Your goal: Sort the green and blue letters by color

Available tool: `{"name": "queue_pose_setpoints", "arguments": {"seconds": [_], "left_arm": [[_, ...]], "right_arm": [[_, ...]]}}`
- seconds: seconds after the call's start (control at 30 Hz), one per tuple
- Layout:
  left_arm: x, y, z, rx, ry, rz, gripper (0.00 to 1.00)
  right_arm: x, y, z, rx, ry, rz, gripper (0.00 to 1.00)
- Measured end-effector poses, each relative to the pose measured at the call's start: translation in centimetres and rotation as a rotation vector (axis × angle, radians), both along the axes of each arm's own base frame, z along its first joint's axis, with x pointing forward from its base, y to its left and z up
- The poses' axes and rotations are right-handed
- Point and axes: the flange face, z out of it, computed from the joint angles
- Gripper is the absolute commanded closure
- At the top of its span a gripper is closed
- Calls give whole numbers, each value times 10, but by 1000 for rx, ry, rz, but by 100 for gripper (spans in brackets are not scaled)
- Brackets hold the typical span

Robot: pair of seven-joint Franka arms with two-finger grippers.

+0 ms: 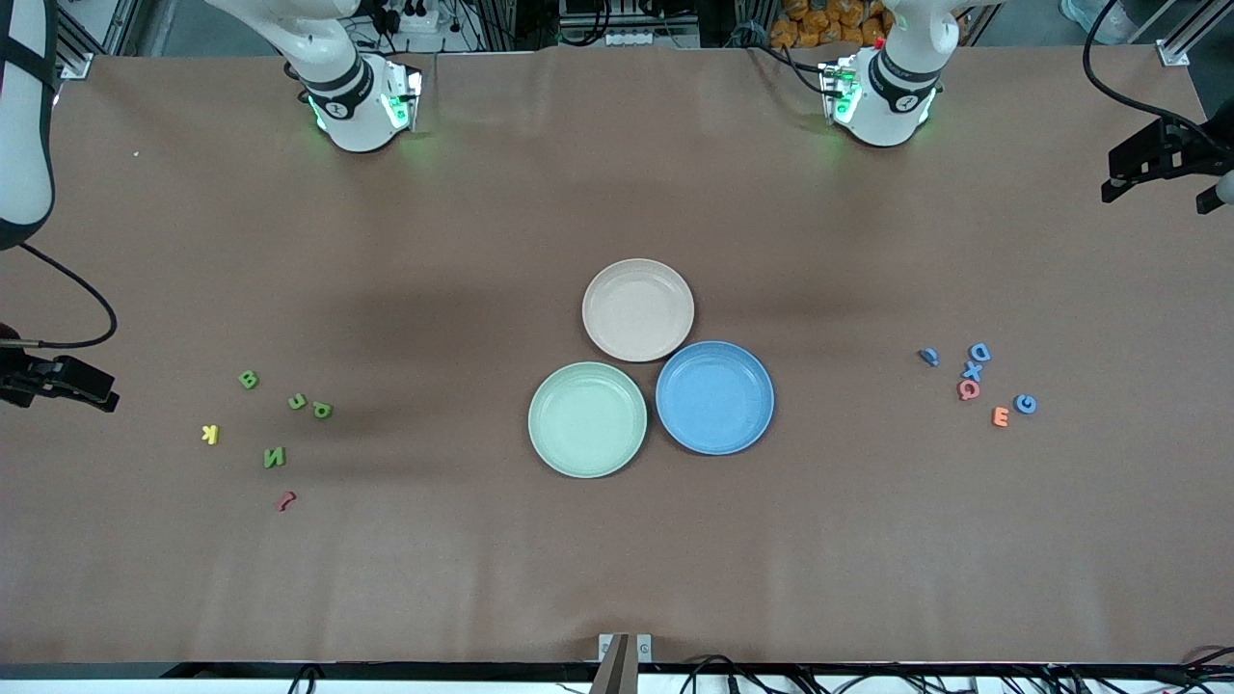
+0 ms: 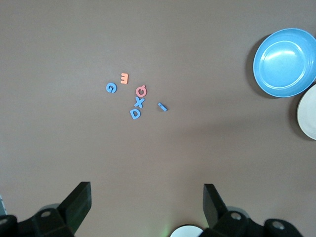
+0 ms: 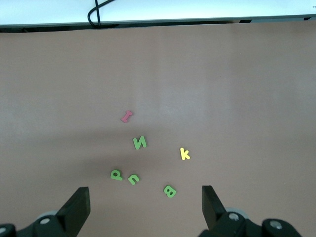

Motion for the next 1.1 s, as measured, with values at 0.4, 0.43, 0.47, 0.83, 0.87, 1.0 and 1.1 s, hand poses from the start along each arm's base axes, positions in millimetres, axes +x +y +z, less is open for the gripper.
{"name": "queue_pose_setpoints", "arguments": {"seconds": [0.4, 0.43, 0.47, 0.83, 0.87, 1.0, 1.1], "left_arm": [[8, -1, -14, 7, 22, 48, 0], [11, -1, -17, 7, 26, 55, 0], [13, -1, -20, 6, 29, 58, 0], [34, 4, -51, 24, 59, 74, 0], [36, 4, -55, 24, 66, 75, 0], [45, 8, -73, 22, 95, 81, 0], [55, 12, -90, 20, 106, 86, 0]], "right_arm": [[-1, -11, 0, -4, 2, 7, 0], [-1, -11, 0, -4, 2, 7, 0], [-1, -11, 0, -5, 2, 7, 0], [-2, -11, 0, -6, 2, 8, 0], [-2, -11, 0, -7, 2, 8, 0], [-2, -11, 0, -7, 2, 8, 0], [-2, -11, 0, -7, 2, 8, 0]]}}
